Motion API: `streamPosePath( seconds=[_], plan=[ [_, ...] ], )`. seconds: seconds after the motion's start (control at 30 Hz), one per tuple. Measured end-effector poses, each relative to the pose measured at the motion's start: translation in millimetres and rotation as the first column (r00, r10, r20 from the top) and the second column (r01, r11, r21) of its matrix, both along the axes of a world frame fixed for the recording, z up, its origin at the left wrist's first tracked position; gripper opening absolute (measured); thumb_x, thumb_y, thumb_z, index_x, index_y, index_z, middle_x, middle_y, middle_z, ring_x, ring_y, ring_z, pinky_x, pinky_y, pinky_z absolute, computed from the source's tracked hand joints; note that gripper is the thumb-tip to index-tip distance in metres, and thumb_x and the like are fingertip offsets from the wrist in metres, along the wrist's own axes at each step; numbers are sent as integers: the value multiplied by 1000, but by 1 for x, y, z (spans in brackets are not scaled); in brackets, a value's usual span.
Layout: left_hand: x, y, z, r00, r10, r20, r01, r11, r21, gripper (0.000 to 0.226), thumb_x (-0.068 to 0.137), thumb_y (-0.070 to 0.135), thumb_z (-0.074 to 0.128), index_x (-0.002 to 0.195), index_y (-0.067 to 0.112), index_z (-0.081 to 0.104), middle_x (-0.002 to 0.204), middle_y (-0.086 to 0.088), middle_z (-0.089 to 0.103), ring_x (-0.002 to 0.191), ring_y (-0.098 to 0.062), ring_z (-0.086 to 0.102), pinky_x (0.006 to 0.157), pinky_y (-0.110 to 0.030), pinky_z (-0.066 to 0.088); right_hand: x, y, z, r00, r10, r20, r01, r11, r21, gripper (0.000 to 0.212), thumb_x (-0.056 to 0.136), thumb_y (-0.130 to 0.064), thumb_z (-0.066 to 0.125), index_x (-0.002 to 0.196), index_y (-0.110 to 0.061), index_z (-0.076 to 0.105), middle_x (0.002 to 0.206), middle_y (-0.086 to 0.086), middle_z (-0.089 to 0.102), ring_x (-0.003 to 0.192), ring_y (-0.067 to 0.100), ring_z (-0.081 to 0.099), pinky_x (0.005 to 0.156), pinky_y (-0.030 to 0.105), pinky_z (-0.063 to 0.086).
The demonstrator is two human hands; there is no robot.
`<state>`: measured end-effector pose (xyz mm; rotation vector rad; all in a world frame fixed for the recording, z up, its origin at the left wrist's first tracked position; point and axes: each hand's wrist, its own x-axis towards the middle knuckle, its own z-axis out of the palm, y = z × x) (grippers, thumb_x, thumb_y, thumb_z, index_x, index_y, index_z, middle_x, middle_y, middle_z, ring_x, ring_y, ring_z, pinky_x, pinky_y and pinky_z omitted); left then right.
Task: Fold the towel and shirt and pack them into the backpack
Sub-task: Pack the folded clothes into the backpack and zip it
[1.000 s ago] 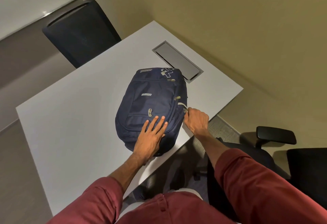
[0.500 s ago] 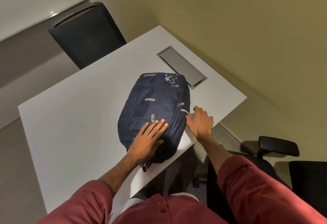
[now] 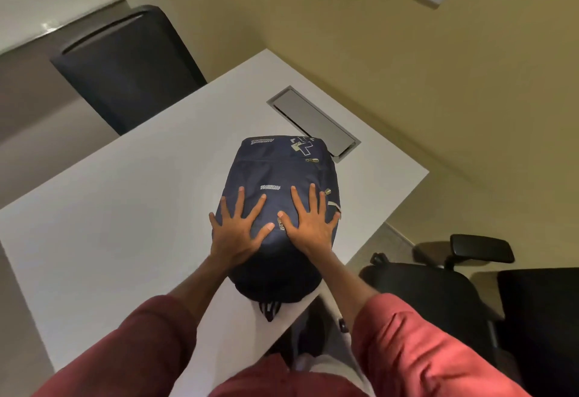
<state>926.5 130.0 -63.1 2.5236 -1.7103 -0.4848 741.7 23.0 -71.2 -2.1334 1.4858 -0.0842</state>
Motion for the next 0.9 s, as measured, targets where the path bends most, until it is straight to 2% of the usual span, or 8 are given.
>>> streamPosePath(
  seconds=[0.07, 0.13, 0.2, 0.27, 0.4, 0.57, 0.7, 0.9],
  plan=[
    [-3, 0, -7, 970, 215, -114, -214, 977, 17, 91, 86, 99, 27, 162, 62, -8, 180, -4, -9, 159, -56, 7, 115, -84, 20, -2, 4, -1, 1000, -29, 0, 29, 1000, -8, 74, 96, -87, 21, 160, -65, -9, 178, -11, -18, 164, 20, -18, 124, 76, 0],
    [-3, 0, -11, 923, 309, -230, -306, 951, 48, 94, 81, 103, 30, 158, 68, -11, 178, 0, -15, 159, -55, 6, 117, -84, 19, -2, 9, -1, 999, -40, -2, 40, 999, -18, 72, 98, -86, 20, 160, -65, -11, 178, -10, -18, 164, 19, -18, 124, 76, 4],
    [1, -3, -13, 907, 285, -310, -292, 956, 25, 96, 79, 104, 35, 157, 70, -10, 177, 2, -16, 158, -51, 13, 118, -80, 25, -1, 12, -2, 998, -56, -3, 56, 998, -14, 70, 100, -83, 20, 160, -65, -12, 178, -11, -20, 164, 19, -18, 123, 78, 6],
    [6, -8, -12, 910, 255, -326, -265, 964, 15, 98, 78, 104, 37, 157, 70, -10, 177, 1, -16, 156, -49, 18, 119, -76, 28, 0, 16, -1, 996, -87, 10, 87, 996, 1, 68, 102, -81, 20, 160, -64, -12, 178, -10, -19, 165, 20, -17, 123, 78, 8],
    [5, -23, -16, 945, 211, -251, -203, 978, 56, 102, 77, 104, 36, 158, 65, -13, 177, -2, -18, 157, -51, 15, 120, -73, 29, -6, 28, -1, 986, -163, 23, 163, 987, -3, 65, 105, -75, 19, 162, -62, -11, 179, -7, -15, 165, 23, -14, 125, 76, 11],
    [-1, -43, -18, 980, 77, -186, -72, 997, 34, 111, 66, 111, 13, 162, 60, -9, 178, -4, -16, 157, -53, 16, 119, -74, 30, -16, 33, -4, 966, -260, 8, 260, 965, -25, 64, 108, -72, 19, 163, -60, -11, 179, -7, -16, 165, 22, -14, 127, 72, 8],
    [-7, -66, -16, 983, -30, -179, 31, 1000, 4, 105, 72, 108, 23, 162, 62, -6, 179, 0, -16, 155, -54, 18, 120, -73, 28, -25, 27, -6, 942, -337, 1, 336, 940, -53, 66, 106, -75, 17, 164, -58, -9, 179, -7, -15, 166, 22, -12, 127, 72, 3],
    [-33, -100, -15, 984, -98, -151, 97, 995, -16, 109, 71, 108, 24, 165, 58, -1, 179, 0, -17, 157, -56, 12, 123, -74, 22, -43, 6, -8, 913, -404, -59, 397, 912, -100, 67, 106, -75, 14, 165, -55, -10, 179, -3, -13, 166, 24, -10, 129, 67, -2]
  ],
)
